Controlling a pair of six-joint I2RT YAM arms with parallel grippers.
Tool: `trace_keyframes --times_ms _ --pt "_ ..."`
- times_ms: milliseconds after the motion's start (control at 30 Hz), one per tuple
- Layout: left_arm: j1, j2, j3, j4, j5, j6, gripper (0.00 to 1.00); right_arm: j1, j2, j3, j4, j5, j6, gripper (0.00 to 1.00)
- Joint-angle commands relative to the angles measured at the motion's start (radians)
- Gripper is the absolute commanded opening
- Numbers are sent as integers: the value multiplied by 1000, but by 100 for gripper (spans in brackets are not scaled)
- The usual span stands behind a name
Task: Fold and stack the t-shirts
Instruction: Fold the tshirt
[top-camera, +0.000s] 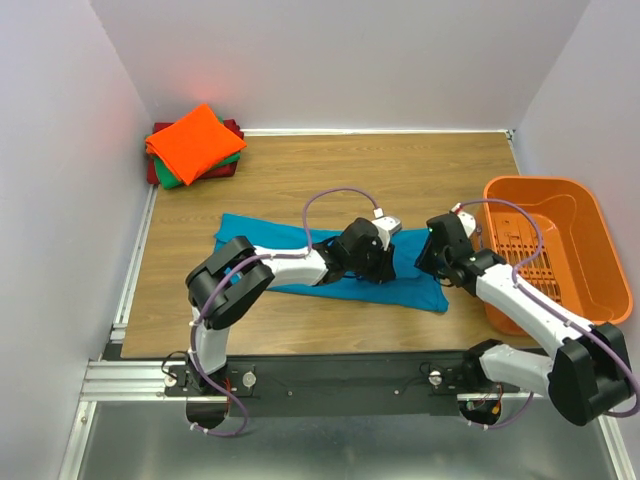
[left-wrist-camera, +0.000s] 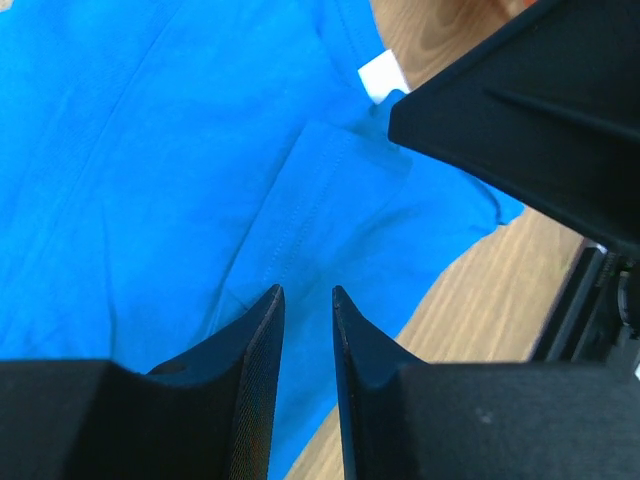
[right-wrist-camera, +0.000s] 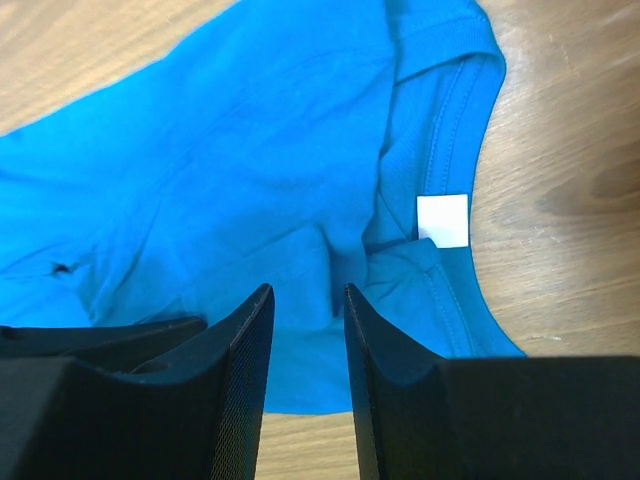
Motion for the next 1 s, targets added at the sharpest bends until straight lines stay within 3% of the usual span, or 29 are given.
trace_keyframes --times_ms 0,167,400,600,700,800,900,967 --pt "-6 55 -24 23 20 -15 33 1 42 -31 51 3 22 41" --pt "-6 69 -32 27 17 -20 33 1 118 -85 107 -22 62 36" --pt "0 -29 -30 3 17 -18 33 1 203 -156 147 -57 114 36" --pt "49 -186 -52 -37 6 -37 33 1 143 -163 141 -31 118 36" --pt "125 -287 -105 -84 -47 -64 33 1 76 -114 104 -29 89 37" --pt "219 -379 -188 -175 -193 -103 30 1 30 -53 65 -29 53 38" --pt "282 -439 -235 -251 -277 -141 22 4 34 -1 52 -63 37 39" --pt "302 -469 -288 -276 -340 -172 22 15 77 25 57 -68 36 39"
